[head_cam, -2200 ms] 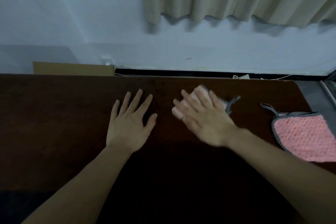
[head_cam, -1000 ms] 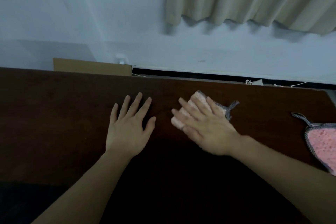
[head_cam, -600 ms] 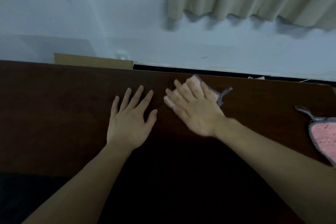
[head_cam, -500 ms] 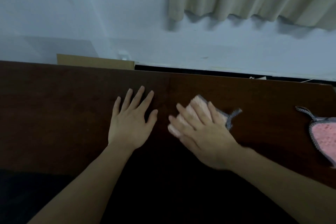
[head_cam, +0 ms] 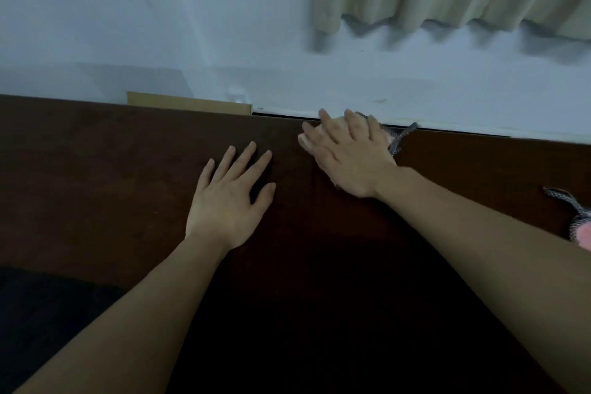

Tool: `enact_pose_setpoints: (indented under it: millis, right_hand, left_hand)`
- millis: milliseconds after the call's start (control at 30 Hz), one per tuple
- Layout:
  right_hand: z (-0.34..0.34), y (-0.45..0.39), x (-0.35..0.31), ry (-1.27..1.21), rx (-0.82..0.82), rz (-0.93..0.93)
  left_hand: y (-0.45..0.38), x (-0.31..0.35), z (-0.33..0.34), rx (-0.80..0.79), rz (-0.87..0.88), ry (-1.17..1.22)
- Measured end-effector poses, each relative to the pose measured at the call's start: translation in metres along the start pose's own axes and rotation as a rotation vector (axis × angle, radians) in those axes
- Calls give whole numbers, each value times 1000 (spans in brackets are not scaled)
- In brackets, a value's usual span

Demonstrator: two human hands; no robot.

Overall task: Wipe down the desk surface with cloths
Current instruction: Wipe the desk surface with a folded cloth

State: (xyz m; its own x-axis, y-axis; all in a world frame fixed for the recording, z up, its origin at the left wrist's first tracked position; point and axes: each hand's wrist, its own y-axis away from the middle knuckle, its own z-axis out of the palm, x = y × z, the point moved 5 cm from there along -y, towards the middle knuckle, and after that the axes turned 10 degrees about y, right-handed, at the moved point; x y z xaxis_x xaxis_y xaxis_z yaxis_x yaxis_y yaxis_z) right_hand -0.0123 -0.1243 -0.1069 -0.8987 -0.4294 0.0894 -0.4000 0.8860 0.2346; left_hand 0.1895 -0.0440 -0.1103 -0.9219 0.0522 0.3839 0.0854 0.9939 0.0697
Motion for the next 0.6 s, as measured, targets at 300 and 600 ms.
enact_pose_setpoints:
  millis: [300, 600]
  right_hand:
    - [20, 105, -25, -127, -7, -138]
    - [16, 87, -24, -30, -83, -1]
  left_hand:
    - [2, 1, 0, 9, -4, 14]
    - [-1, 0, -1, -24, 6, 3]
